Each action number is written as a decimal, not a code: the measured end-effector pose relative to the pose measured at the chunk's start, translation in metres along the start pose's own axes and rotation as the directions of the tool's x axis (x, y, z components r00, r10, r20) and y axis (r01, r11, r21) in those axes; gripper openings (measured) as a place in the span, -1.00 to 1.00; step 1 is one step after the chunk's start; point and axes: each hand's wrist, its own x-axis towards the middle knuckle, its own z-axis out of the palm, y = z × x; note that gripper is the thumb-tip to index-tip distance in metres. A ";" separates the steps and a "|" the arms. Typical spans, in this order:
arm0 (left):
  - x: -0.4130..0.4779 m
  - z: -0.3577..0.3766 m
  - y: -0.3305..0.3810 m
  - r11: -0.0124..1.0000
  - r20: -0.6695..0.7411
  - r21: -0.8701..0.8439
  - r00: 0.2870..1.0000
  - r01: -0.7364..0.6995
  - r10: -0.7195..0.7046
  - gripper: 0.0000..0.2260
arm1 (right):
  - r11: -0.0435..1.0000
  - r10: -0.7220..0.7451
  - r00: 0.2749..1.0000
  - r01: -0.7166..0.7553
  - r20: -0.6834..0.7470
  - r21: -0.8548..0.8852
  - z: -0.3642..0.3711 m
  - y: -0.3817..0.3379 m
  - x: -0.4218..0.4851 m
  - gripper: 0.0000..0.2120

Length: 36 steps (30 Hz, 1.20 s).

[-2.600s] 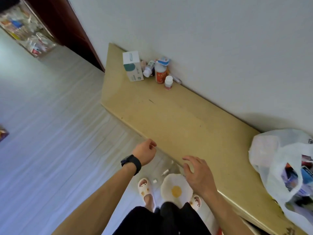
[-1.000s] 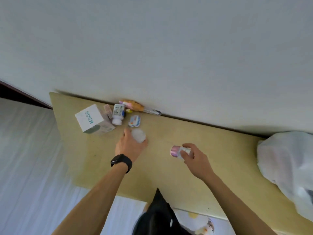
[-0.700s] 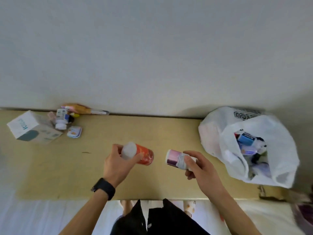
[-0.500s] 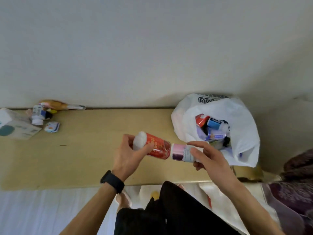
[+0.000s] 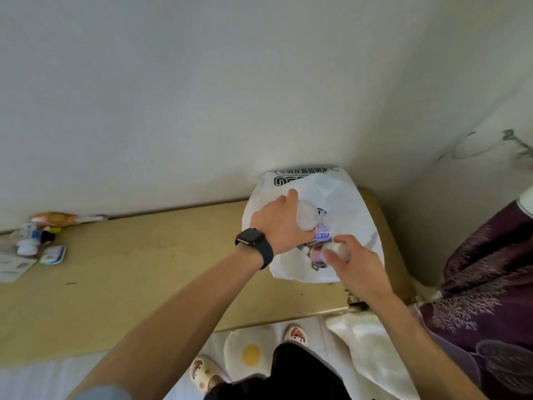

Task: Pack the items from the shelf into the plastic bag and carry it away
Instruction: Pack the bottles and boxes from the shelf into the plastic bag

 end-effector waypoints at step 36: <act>-0.159 -0.006 -0.161 0.821 -0.096 -0.394 0.870 0.414 -0.485 -0.78 | 0.754 -0.647 0.755 0.654 -0.102 0.063 0.086 -0.074 -0.020 -0.69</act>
